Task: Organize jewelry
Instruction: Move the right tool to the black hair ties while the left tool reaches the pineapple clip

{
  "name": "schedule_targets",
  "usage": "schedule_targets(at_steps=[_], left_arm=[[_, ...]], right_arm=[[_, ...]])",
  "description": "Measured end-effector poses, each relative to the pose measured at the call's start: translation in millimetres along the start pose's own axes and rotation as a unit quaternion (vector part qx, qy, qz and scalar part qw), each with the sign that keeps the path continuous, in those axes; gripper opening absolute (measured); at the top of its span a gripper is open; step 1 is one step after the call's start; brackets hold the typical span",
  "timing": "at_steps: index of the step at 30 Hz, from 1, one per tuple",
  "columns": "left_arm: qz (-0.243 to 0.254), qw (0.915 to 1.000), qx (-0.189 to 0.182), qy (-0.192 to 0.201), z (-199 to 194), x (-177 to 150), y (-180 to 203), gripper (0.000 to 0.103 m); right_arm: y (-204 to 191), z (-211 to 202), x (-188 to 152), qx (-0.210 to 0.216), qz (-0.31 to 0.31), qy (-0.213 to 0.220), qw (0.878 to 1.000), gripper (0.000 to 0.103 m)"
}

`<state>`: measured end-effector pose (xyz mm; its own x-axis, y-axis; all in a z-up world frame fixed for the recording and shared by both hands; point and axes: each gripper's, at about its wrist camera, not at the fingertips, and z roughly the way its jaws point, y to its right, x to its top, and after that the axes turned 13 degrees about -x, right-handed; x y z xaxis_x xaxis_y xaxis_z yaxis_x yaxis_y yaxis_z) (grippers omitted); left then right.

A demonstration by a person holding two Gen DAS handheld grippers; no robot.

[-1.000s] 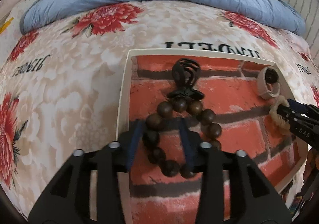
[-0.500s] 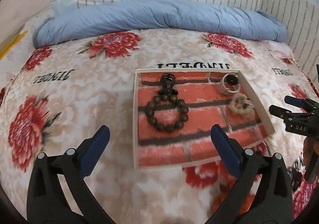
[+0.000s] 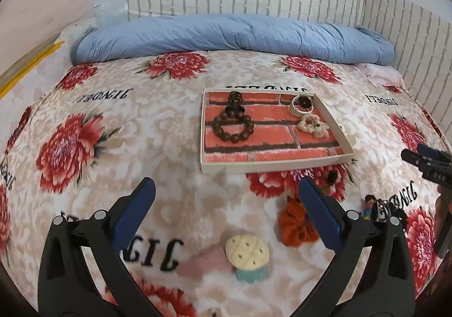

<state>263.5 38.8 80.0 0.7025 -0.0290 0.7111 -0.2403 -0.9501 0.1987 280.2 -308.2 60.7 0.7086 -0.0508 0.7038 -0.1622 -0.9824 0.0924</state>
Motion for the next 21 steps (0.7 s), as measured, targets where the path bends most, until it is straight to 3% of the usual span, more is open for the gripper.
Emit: schedule_targets(at_steps=[6,10,15,21], left_arm=[[0.009,0.9997,0.018,0.011,-8,-23,13,0.098],[-0.006,0.9999,-0.002,0.014,-3,-40,14,0.098],[-0.004,1.0000,0.001,-0.003,20,-54,13,0.098],[-0.034,0.9991,-0.003,-0.025,42,-67,0,0.098]], right_arm=[[10,-13,-42,-0.034,0.005,0.019,0.999,0.090],[10,-11,-68,-0.058,0.011,0.031,0.998,0.090],[3,0,-84,-0.075,0.013,0.039,0.996,0.090],[-5,16,-93,-0.081,0.019,0.024,0.996,0.090]])
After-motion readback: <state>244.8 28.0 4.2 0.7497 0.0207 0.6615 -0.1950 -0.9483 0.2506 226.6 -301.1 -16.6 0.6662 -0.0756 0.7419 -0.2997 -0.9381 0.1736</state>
